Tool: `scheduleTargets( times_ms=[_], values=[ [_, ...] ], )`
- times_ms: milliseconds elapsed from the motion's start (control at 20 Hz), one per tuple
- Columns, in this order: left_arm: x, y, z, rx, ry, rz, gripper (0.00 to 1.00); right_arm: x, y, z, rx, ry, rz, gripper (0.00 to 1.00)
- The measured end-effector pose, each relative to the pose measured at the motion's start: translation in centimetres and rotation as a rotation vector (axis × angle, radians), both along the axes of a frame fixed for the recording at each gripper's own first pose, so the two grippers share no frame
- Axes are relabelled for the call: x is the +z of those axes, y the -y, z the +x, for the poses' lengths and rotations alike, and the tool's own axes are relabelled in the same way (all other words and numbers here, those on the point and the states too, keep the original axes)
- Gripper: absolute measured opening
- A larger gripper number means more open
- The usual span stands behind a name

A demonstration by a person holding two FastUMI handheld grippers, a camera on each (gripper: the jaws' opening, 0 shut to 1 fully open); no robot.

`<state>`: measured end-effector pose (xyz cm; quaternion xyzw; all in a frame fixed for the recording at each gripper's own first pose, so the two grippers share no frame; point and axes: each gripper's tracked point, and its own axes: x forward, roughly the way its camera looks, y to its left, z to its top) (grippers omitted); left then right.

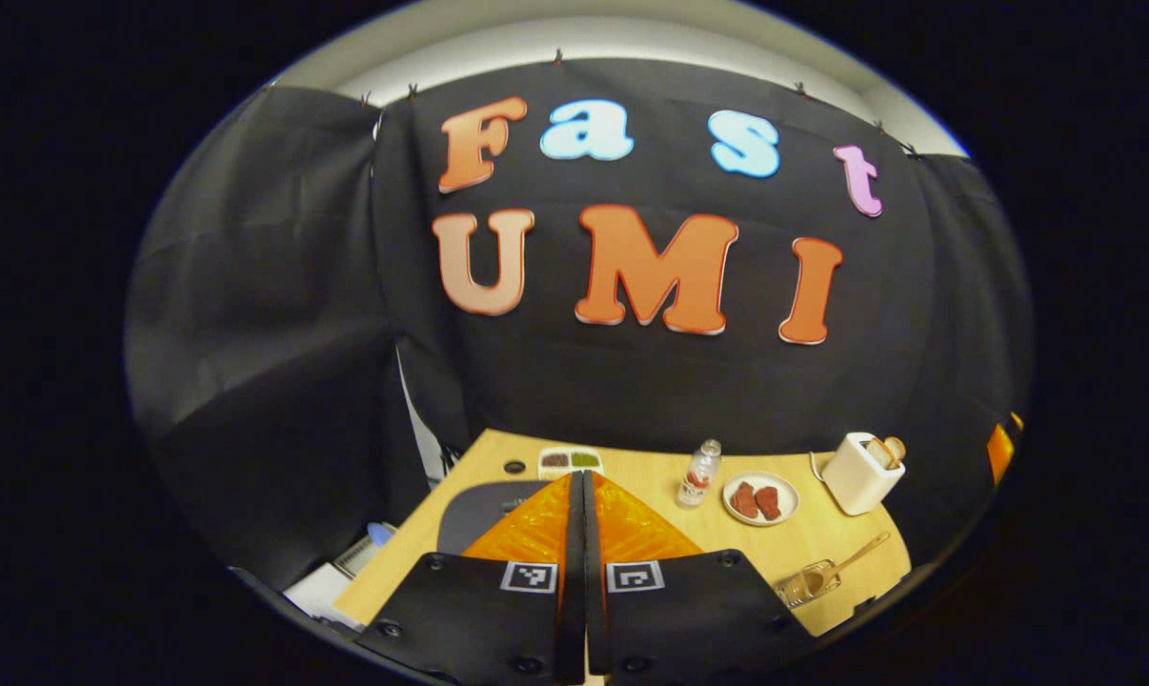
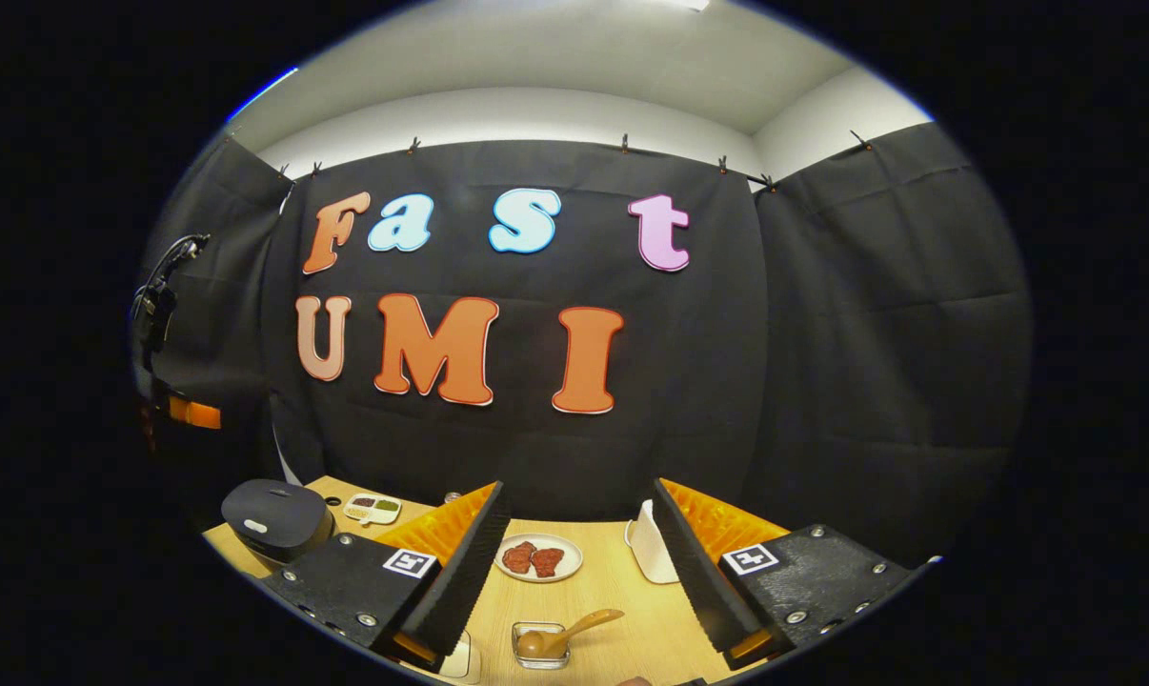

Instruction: Close the left gripper, press the button to open the rice cooker; take a wooden spoon from the chopstick holder with the right hand, scoop a spoonful of rice and pour it into the rice cooker, then put the wooden spoon back into the chopstick holder.

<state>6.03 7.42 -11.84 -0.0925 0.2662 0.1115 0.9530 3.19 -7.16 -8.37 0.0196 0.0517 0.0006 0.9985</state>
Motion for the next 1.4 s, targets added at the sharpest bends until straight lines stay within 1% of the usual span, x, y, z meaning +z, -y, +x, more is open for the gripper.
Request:
scheduleTargets(
  times_ms=[150, 200, 250, 400, 450, 500, 600, 750, 800, 850, 900, 950, 1000, 1050, 1100, 1150, 1200, 1250, 1400],
  values=[
    [-4.7, -2.5, 0.2, 0.029, -0.184, -0.120, 0.05, -2.1, 0.7, -0.5, -0.036, -0.049, -0.005, 0.94],
    [-6.1, -2.9, 0.0, 0.033, -0.237, -0.154, 0.00, -2.7, 1.0, -0.7, -0.050, -0.066, -0.011, 0.94],
    [-7.9, -3.0, -0.1, 0.027, -0.296, -0.188, 0.05, -3.5, 1.1, -0.7, -0.058, -0.084, -0.013, 0.94],
    [-12.1, -2.5, -1.3, 0.038, -0.458, -0.291, 0.05, -5.1, 1.3, -0.8, -0.081, -0.126, -0.013, 0.94],
    [-13.3, -2.4, -1.3, 0.040, -0.488, -0.310, 0.00, -5.6, 1.4, -0.7, -0.089, -0.137, -0.013, 0.94],
    [-14.7, -2.3, -1.5, 0.038, -0.521, -0.328, 0.05, -6.0, 1.3, -0.7, -0.092, -0.146, -0.011, 0.94],
    [-16.9, -1.7, -2.1, 0.029, -0.581, -0.362, 0.05, -6.9, 1.1, -0.5, -0.096, -0.168, -0.006, 0.94],
    [-18.7, -1.9, -2.8, 0.040, -0.633, -0.390, 0.05, -8.3, 0.8, -0.5, -0.097, -0.196, -0.011, 0.94],
    [-19.0, -1.9, -3.2, 0.038, -0.644, -0.401, 0.05, -8.6, 0.8, -0.4, -0.098, -0.204, -0.015, 0.94],
    [-18.8, -2.1, -2.6, 0.045, -0.618, -0.398, 0.06, -9.0, 0.6, -0.3, -0.096, -0.213, -0.015, 0.94],
    [-19.1, -2.0, -3.0, 0.048, -0.633, -0.413, 0.06, -9.5, 0.3, -0.1, -0.093, -0.222, -0.013, 0.94],
    [-19.3, -1.9, -2.9, 0.054, -0.619, -0.411, 0.05, -9.9, -0.1, 0.1, -0.085, -0.232, -0.008, 0.94],
    [-19.5, -2.0, -3.6, 0.038, -0.628, -0.388, 0.06, -10.3, -0.4, 0.2, -0.081, -0.241, -0.006, 0.94],
    [-19.5, -2.2, -2.9, 0.033, -0.600, -0.373, 0.06, -11.0, -0.7, 0.3, -0.076, -0.254, -0.001, 0.94],
    [-19.1, -1.8, -3.2, 0.038, -0.600, -0.383, 0.01, -11.5, -1.1, 0.5, -0.068, -0.268, 0.003, 0.94],
    [-18.7, -1.6, -3.2, 0.022, -0.574, -0.379, 0.06, -12.2, -1.5, 0.7, -0.054, -0.286, 0.006, 0.94],
    [-18.5, -1.6, -3.2, 0.012, -0.539, -0.372, 0.01, -12.8, -1.6, 0.9, -0.043, -0.303, 0.008, 0.94],
    [-17.7, -1.8, -3.3, 0.007, -0.504, -0.359, 0.05, -13.6, -1.9, 0.9, -0.035, -0.319, 0.007, 0.94],
    [-13.0, -2.6, -1.2, -0.011, -0.291, -0.293, 0.05, -16.2, -2.0, 1.3, -0.025, -0.380, 0.018, 0.94]
  ],
)
